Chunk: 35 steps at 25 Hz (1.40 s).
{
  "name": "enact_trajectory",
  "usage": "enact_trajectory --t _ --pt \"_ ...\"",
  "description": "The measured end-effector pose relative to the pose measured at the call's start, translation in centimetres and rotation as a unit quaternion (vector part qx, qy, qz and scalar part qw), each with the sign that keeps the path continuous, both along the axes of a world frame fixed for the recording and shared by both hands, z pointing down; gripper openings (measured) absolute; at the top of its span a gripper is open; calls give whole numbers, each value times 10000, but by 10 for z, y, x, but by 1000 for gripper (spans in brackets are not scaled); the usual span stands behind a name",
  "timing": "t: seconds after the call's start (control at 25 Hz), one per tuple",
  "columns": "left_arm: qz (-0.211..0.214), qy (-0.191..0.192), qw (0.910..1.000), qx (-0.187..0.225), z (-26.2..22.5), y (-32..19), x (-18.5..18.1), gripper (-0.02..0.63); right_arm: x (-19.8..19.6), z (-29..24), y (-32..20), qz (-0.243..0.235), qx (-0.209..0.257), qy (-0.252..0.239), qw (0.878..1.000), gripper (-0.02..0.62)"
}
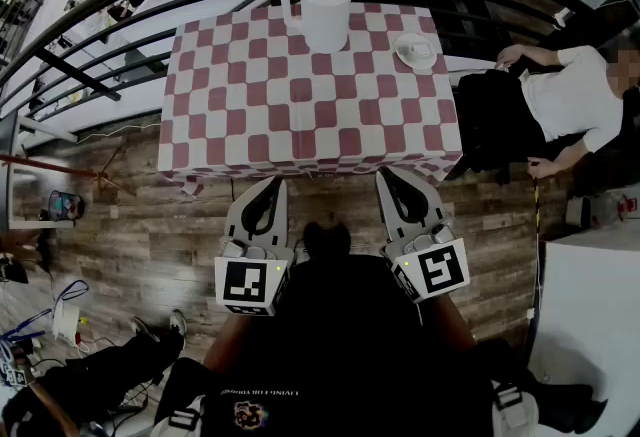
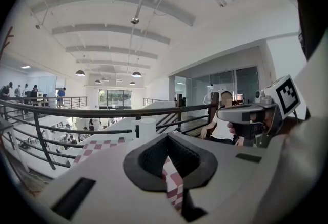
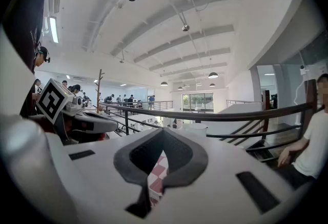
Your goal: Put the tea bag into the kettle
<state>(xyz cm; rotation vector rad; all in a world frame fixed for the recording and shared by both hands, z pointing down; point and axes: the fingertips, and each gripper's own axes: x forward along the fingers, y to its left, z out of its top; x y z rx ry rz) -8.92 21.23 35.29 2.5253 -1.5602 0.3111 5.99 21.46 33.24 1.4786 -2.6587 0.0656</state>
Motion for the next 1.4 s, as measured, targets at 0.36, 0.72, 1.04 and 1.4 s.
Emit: enact_trajectory --t 0.36,0.72,1.04,1.4 --pt "67 35 10000 4 1 2 2 5 -1 1 1 4 -8 0 10000 15" --pt "117 32 9999 -11 3 -1 1 5 0 -2 -3 40 -15 -249 9997 17" --pt "183 37 9998 -14 4 -7 -6 5 -8 0 -8 109 -55 -227 9997 17" --pt "302 32 9995 -39 11 -16 -27 5 -28 4 -15 215 -70 -181 9996 17"
